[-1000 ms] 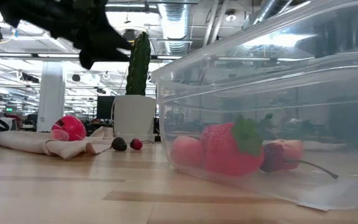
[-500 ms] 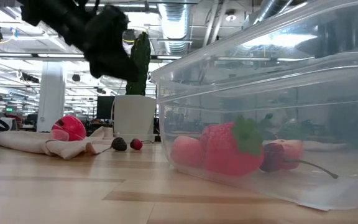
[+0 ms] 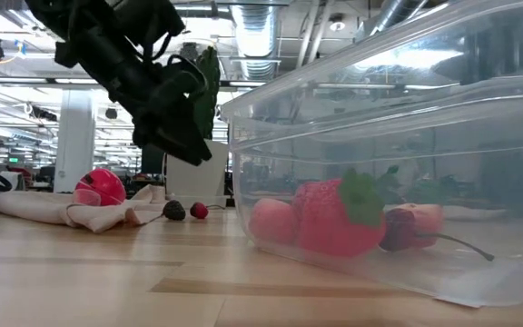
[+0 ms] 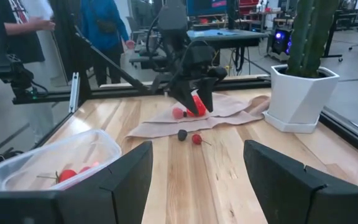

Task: Pick and placing Produce into tupperware
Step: Put the red cherry into the transparent bin

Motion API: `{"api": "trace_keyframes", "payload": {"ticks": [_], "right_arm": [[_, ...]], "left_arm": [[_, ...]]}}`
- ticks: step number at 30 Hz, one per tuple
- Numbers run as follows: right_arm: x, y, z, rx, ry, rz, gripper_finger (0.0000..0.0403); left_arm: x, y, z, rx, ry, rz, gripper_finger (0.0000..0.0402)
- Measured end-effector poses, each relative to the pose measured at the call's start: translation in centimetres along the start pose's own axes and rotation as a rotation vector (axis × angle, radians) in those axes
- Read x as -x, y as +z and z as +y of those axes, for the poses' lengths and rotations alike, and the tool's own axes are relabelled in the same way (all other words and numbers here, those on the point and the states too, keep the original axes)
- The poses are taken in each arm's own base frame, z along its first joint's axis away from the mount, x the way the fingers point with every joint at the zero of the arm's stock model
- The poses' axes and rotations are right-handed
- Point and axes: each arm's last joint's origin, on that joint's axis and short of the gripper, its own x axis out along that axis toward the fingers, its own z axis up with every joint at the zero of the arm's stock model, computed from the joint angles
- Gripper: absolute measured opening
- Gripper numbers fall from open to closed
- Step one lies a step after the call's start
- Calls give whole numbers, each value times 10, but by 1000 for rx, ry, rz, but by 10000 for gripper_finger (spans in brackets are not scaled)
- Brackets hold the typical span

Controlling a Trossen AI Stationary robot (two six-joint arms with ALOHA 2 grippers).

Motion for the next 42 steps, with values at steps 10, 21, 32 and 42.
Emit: {"api": "trace_keyframes", "payload": {"ticks": [10, 21, 32, 42], "right_arm": [[0, 0, 0, 0, 0, 0, 276], [0, -1, 0, 1, 2, 9, 276], [0, -3, 0, 3, 4, 28, 276], [0, -5, 0, 5, 5, 51, 276]], "left_arm": [[-6, 10, 12, 26, 10, -5, 178], [-32, 23, -1, -18, 7, 60, 178], [-57, 21, -8, -73, 61, 246, 178], [-57, 18, -6, -77, 80, 288, 178]]}}
